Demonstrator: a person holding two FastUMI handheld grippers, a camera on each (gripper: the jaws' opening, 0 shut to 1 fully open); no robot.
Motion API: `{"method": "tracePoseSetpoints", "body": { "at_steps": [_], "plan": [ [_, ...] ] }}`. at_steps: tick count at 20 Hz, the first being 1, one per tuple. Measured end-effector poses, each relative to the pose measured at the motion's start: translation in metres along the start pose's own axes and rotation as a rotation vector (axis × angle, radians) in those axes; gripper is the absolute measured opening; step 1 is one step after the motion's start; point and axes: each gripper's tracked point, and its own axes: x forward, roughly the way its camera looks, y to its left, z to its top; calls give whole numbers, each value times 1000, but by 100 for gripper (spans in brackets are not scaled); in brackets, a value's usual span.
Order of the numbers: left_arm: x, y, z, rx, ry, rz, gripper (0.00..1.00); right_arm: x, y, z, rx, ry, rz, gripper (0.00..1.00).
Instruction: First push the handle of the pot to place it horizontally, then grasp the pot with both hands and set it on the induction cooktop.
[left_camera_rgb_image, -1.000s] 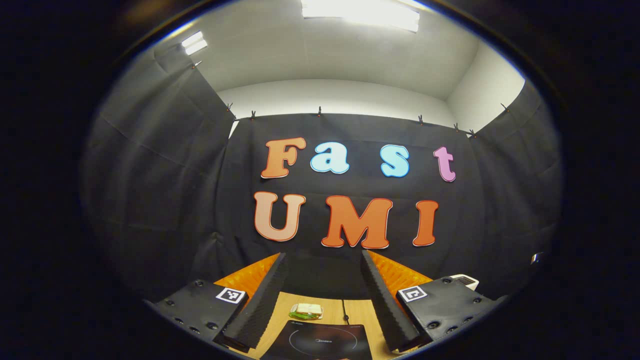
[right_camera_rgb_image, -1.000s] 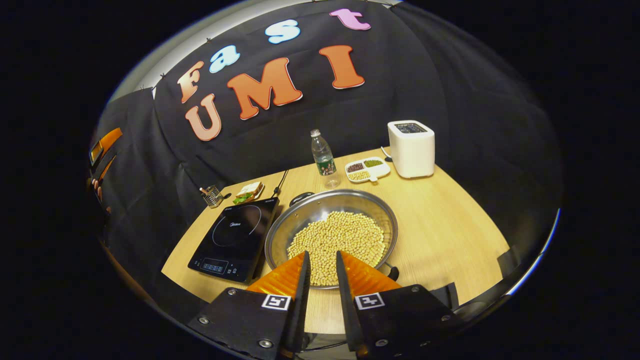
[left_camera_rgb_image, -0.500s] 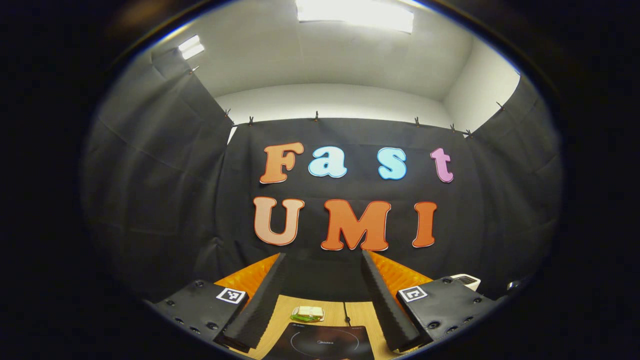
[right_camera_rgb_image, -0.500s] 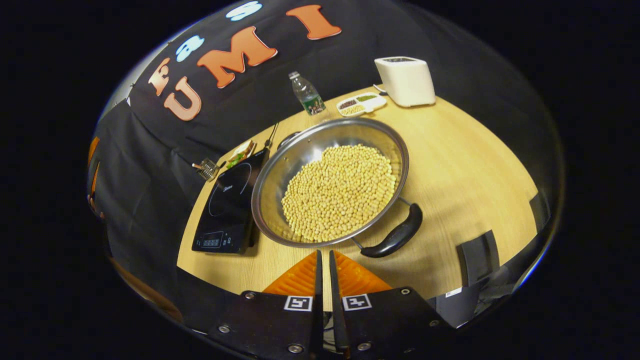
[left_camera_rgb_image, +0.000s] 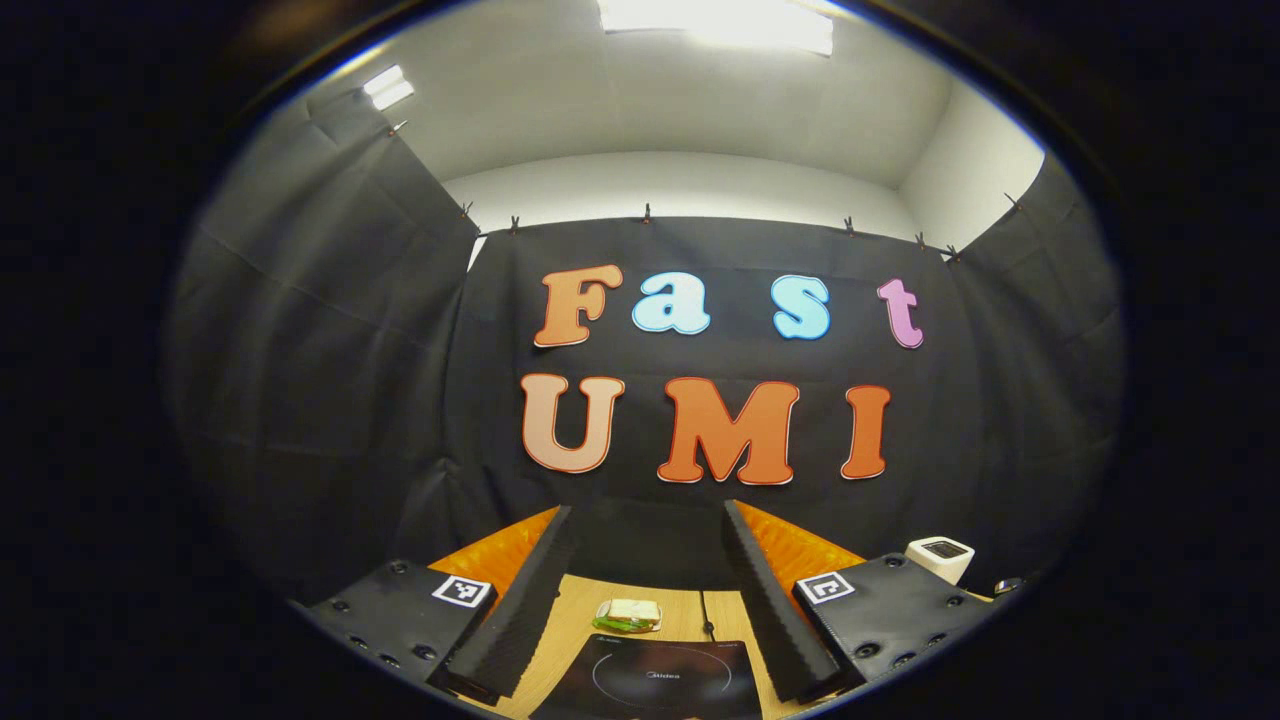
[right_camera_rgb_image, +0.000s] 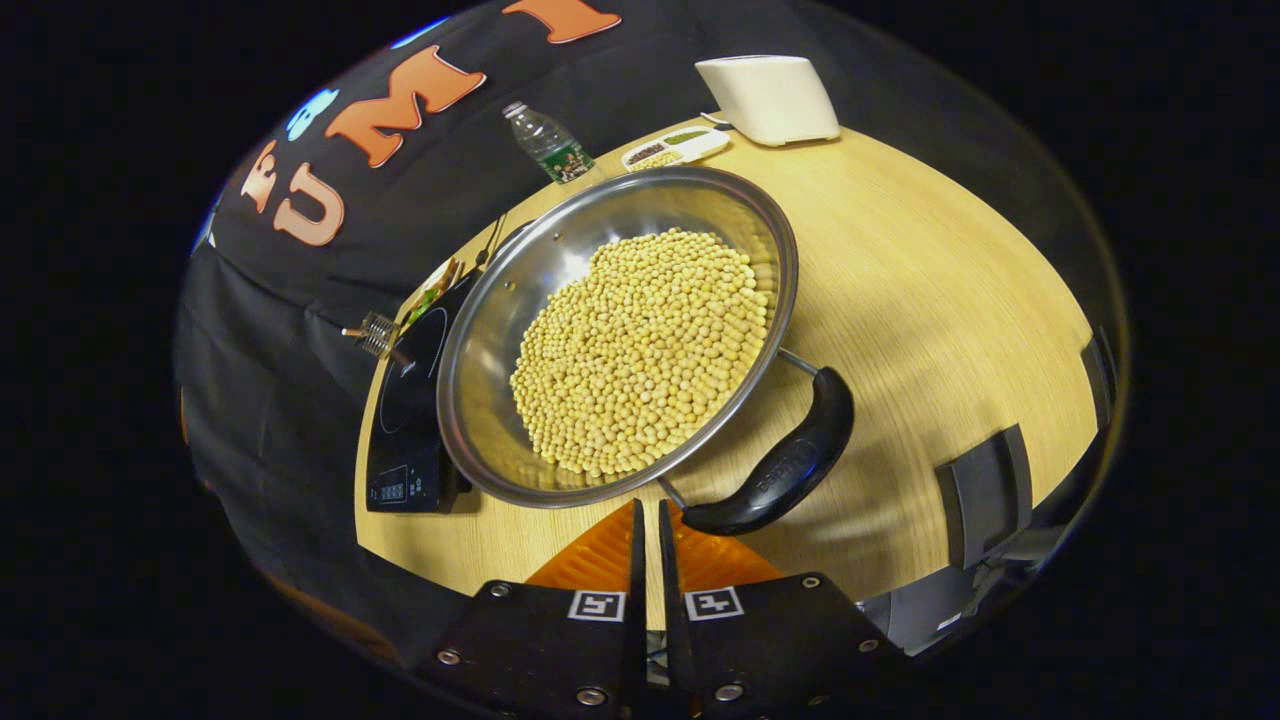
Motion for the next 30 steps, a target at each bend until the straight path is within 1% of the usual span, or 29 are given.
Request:
{"method": "tracePoseSetpoints", "body": {
  "at_steps": [2,3,6,8,9,10,11,12,13,14,16,18,19,20,23,24,26,27,28,30],
  "plan": [
    [3,1,-6,-2,14,4,98,4,0,3,47,11,6,8],
    [2,3,-7,-1,16,7,95,5,1,3,57,21,13,8],
    [6,9,-13,-4,17,20,95,9,-3,6,61,32,6,8],
    [9,11,-24,2,38,27,95,12,-8,12,57,19,-18,8],
    [10,12,-28,5,49,31,98,12,-9,15,58,17,-28,8],
    [12,13,-30,9,54,37,95,12,-11,17,57,18,-36,8],
    [12,18,-29,19,49,52,95,12,-14,19,54,18,-45,8],
    [14,22,-26,32,38,66,98,13,-16,21,45,16,-58,8],
    [13,22,-23,41,24,74,98,12,-19,24,25,17,-70,8],
    [14,22,-19,45,12,78,95,12,-22,27,12,14,-88,8],
    [12,22,-15,53,-6,81,95,12,-29,35,-3,7,-117,8],
    [12,23,-12,67,-21,83,95,12,-39,44,15,-2,-140,8],
    [11,23,-12,73,-26,83,98,13,-43,50,28,-11,-156,8],
    [11,23,-9,76,-33,86,95,13,-47,55,37,-22,-176,8],
    [9,22,-5,81,-51,84,95,13,-61,73,44,-51,-224,8],
    [8,22,-5,81,-54,83,93,13,-64,79,52,-58,-235,8],
    [7,24,-7,81,-58,91,93,12,-71,88,62,-72,-258,8],
    [9,22,-11,86,-53,91,95,11,-73,91,62,-75,-268,8],
    [9,18,-15,90,-43,87,95,10,-76,93,62,-79,-278,8],
    [8,17,-20,102,-36,85,95,11,-79,103,76,-89,-285,8]
  ]
}}
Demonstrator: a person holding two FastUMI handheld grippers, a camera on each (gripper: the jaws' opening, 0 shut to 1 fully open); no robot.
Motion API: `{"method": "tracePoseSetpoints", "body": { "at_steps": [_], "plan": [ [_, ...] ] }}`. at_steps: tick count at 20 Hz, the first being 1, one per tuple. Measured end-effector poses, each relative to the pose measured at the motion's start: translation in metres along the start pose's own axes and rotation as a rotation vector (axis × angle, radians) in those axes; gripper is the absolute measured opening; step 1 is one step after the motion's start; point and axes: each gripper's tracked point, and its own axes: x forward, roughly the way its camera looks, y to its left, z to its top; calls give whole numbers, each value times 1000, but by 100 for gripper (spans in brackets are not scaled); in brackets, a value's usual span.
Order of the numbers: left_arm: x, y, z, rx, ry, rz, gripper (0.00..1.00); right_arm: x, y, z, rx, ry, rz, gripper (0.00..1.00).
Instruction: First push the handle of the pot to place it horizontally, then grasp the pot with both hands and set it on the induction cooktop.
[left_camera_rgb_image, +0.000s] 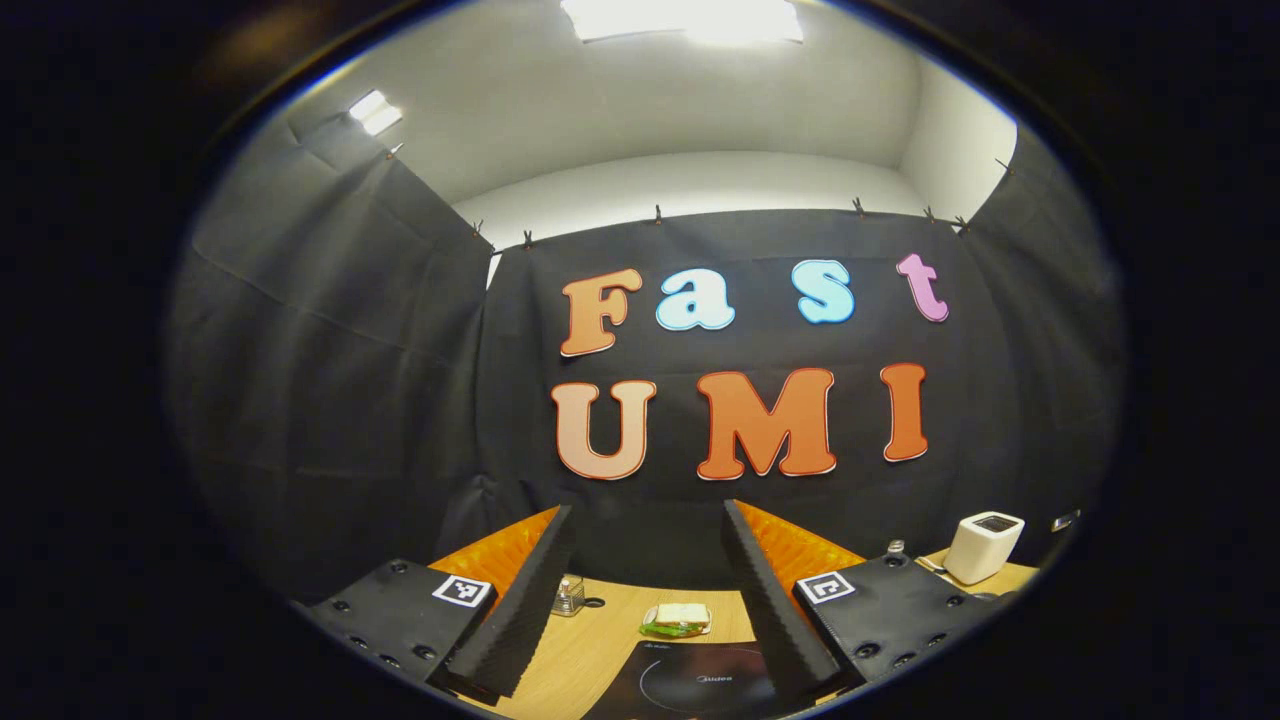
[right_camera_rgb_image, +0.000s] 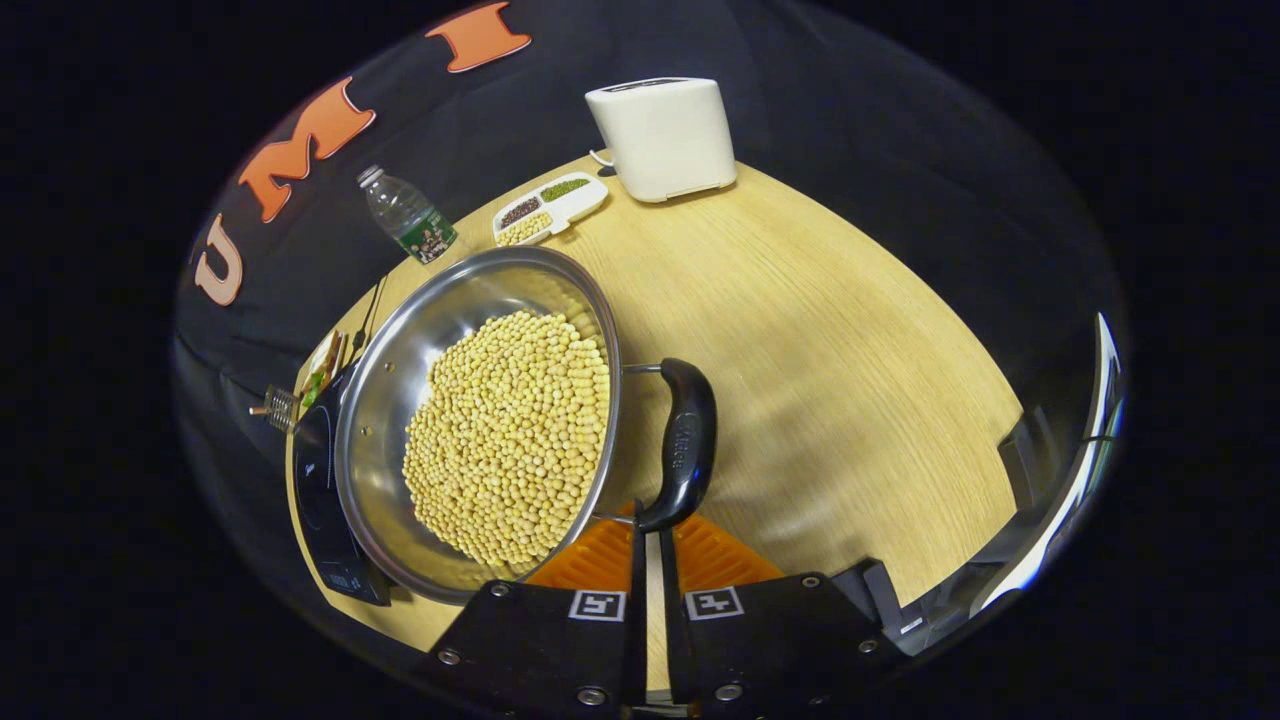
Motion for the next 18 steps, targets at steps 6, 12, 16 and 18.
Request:
{"method": "tracePoseSetpoints", "body": {
  "at_steps": [6,12,16,18],
  "plan": [
    [2,5,-6,4,11,5,96,5,-3,27,-20,-12,-23,8],
    [4,6,-10,11,18,13,95,6,-9,50,-65,-34,-50,8],
    [3,-13,-12,2,13,-44,95,12,-8,63,-65,-39,-52,8],
    [4,-18,-13,12,10,-57,95,15,-7,70,-61,-43,-48,8]
  ]
}}
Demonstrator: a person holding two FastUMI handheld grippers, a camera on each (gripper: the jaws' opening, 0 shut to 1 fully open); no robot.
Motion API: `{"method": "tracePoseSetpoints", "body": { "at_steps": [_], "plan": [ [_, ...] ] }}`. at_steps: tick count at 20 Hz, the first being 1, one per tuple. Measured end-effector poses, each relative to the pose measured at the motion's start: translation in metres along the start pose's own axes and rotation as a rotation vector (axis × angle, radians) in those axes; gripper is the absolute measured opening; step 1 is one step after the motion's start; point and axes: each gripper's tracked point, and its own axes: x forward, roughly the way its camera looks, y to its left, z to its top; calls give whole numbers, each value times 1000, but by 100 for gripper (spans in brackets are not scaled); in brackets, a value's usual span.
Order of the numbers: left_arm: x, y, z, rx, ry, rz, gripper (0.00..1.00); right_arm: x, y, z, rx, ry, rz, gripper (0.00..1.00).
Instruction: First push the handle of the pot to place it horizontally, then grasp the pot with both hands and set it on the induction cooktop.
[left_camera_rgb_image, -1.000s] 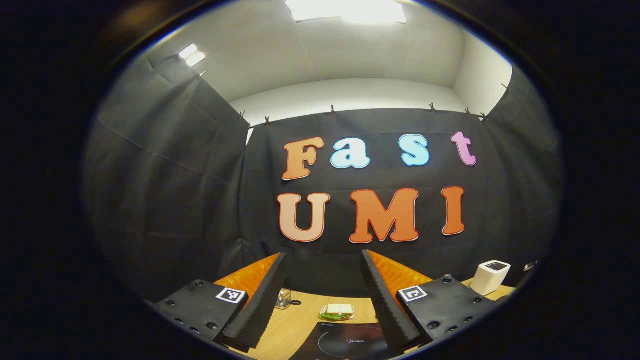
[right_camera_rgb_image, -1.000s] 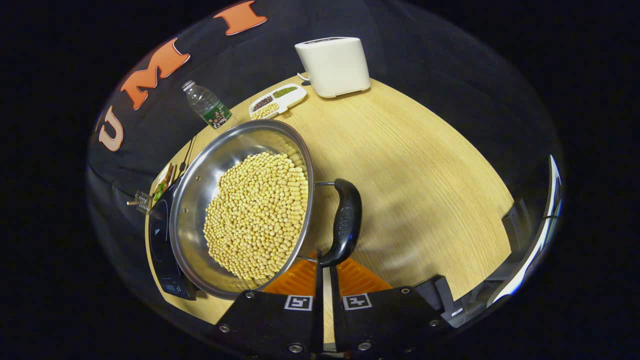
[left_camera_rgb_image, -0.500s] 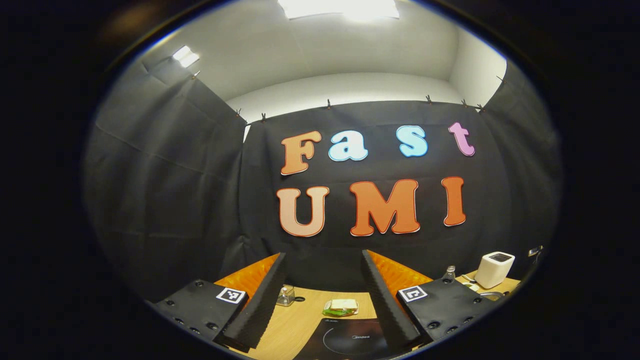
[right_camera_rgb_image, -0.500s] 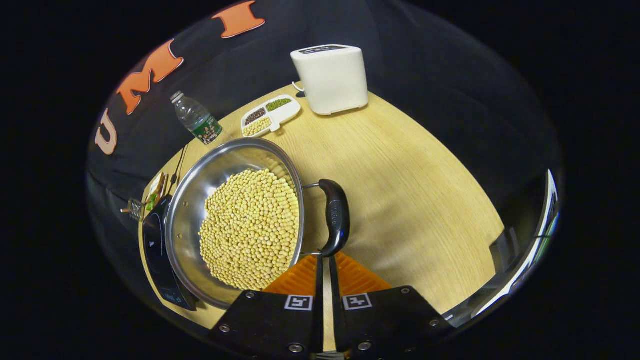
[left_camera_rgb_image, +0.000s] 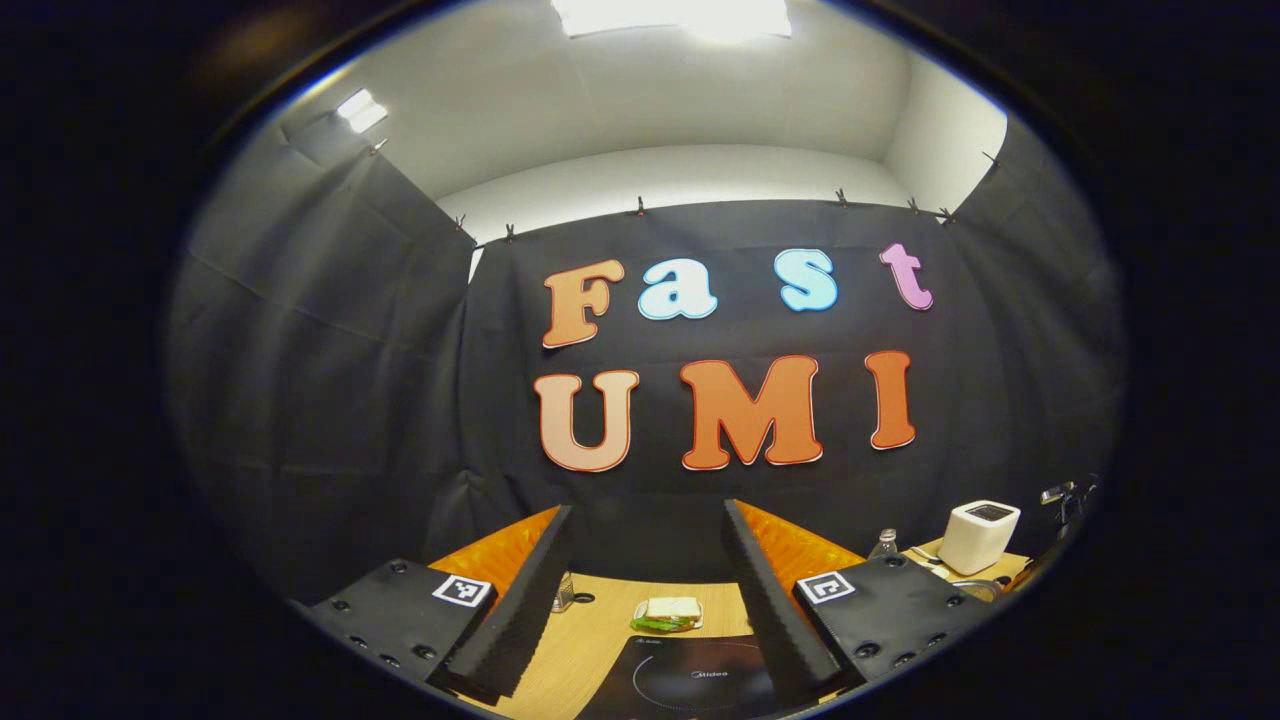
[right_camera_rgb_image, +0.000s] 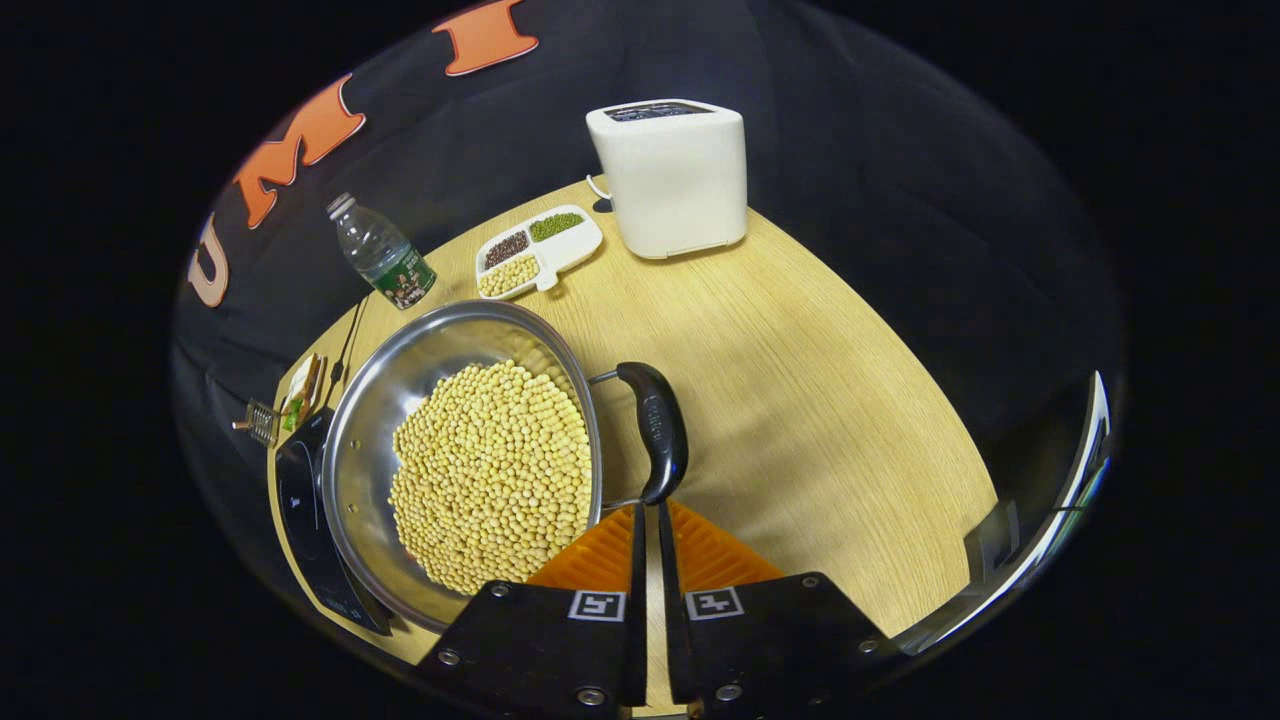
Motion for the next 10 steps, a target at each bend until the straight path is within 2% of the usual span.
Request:
{"method": "tracePoseSetpoints", "body": {
  "at_steps": [2,4,6,8,9,10],
  "plan": [
    [2,-8,-3,3,6,-16,93,6,1,7,-3,-6,-2,8],
    [5,-18,-11,-24,27,-25,98,9,-1,14,21,3,-13,8],
    [4,-44,-25,-61,74,-79,99,11,0,24,28,-13,-22,8],
    [8,-62,-42,-64,120,-114,93,9,3,31,12,-27,-20,8],
    [11,-72,-51,-61,149,-131,99,8,3,34,12,-29,-17,8],
    [12,-83,-63,-61,182,-150,99,8,6,39,15,-30,-7,8]
  ]
}}
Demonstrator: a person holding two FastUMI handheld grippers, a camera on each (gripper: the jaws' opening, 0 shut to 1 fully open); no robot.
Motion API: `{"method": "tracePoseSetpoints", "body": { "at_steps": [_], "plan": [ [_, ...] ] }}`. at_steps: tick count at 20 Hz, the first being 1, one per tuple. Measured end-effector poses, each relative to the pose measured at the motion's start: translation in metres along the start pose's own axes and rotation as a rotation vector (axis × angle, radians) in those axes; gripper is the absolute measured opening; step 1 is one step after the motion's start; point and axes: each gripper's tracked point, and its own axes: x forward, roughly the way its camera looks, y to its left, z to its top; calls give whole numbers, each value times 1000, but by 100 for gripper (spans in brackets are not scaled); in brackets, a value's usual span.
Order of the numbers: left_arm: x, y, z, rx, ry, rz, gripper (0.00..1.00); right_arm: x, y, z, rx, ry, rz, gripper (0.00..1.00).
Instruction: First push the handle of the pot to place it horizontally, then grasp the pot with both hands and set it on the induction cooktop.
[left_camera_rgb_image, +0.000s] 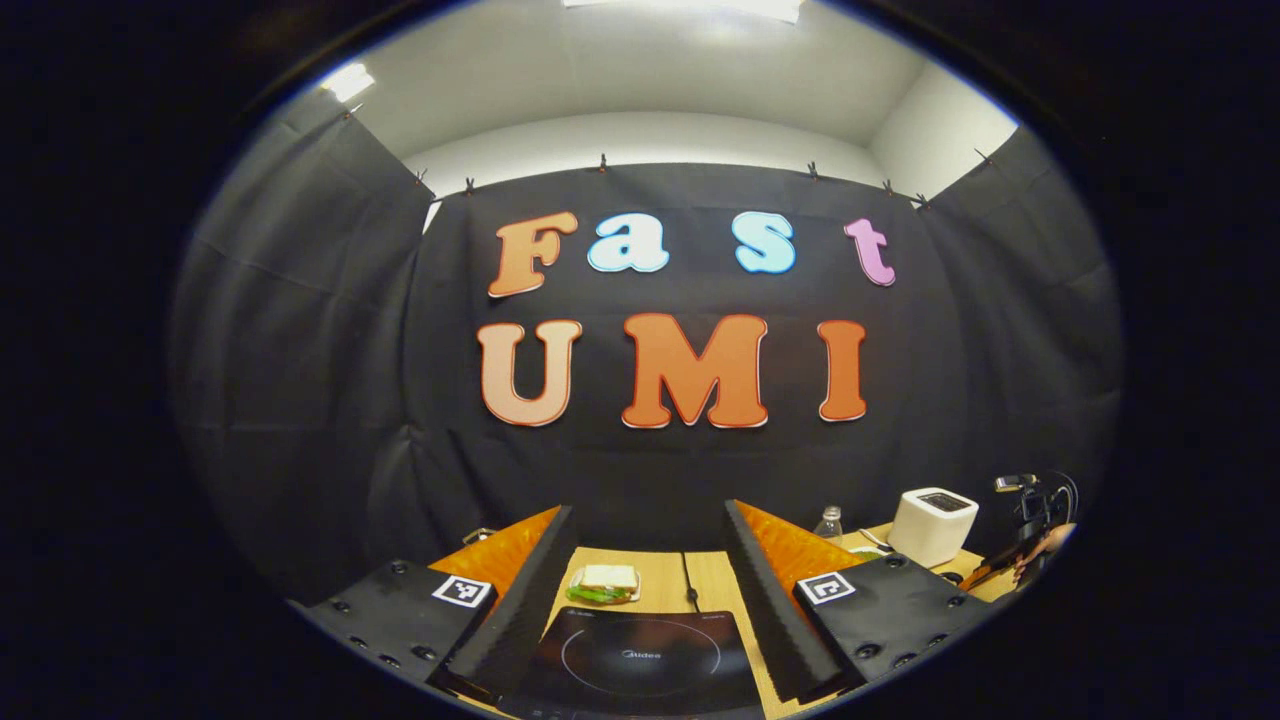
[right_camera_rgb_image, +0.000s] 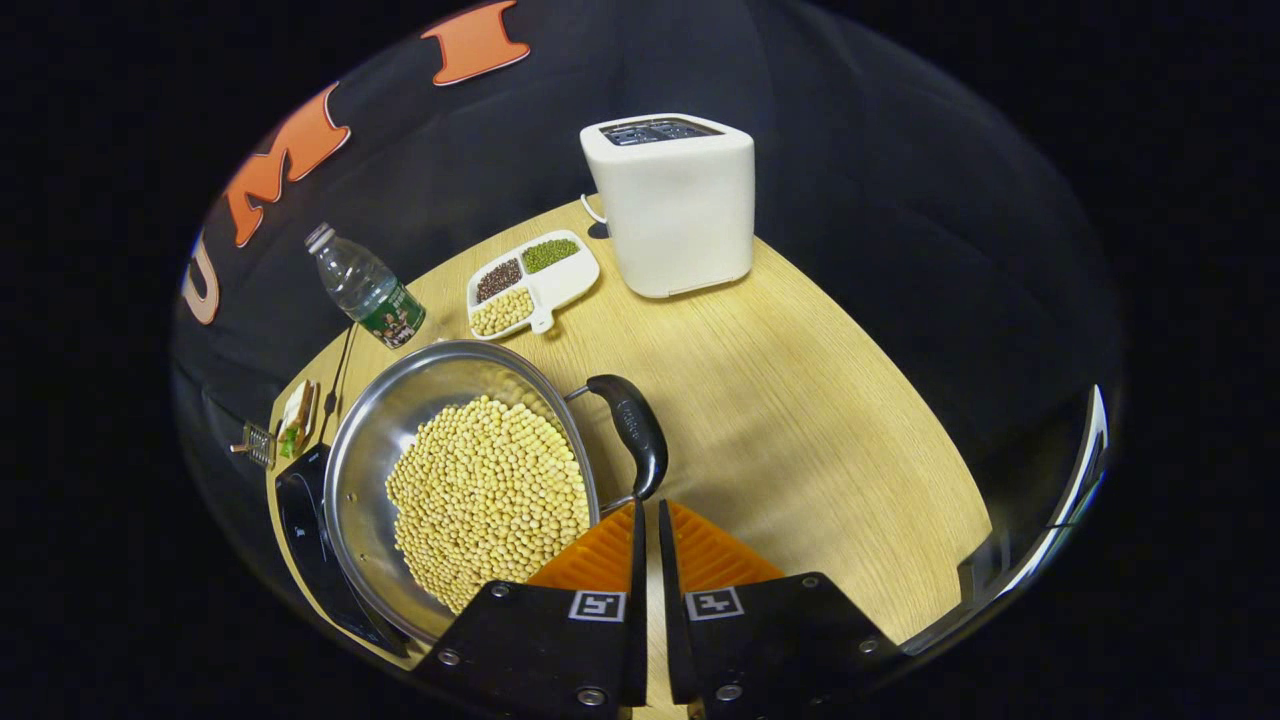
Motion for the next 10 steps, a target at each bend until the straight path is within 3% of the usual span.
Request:
{"method": "tracePoseSetpoints", "body": {
  "at_steps": [2,3,6,7,9,10],
  "plan": [
    [7,-17,-22,-3,75,-31,99,0,3,14,19,-37,23,8],
    [12,-26,-36,-5,114,-44,93,2,3,19,29,-43,36,8],
    [22,-49,-77,-12,256,-96,99,-9,5,24,46,-59,71,11],
    [26,-58,-90,-23,300,-119,95,-11,3,29,34,-86,64,13],
    [32,-78,-115,-50,396,-156,95,-19,7,38,-10,-131,72,23],
    [35,-89,-128,-53,449,-169,95,-23,11,42,-36,-150,77,34]
  ]
}}
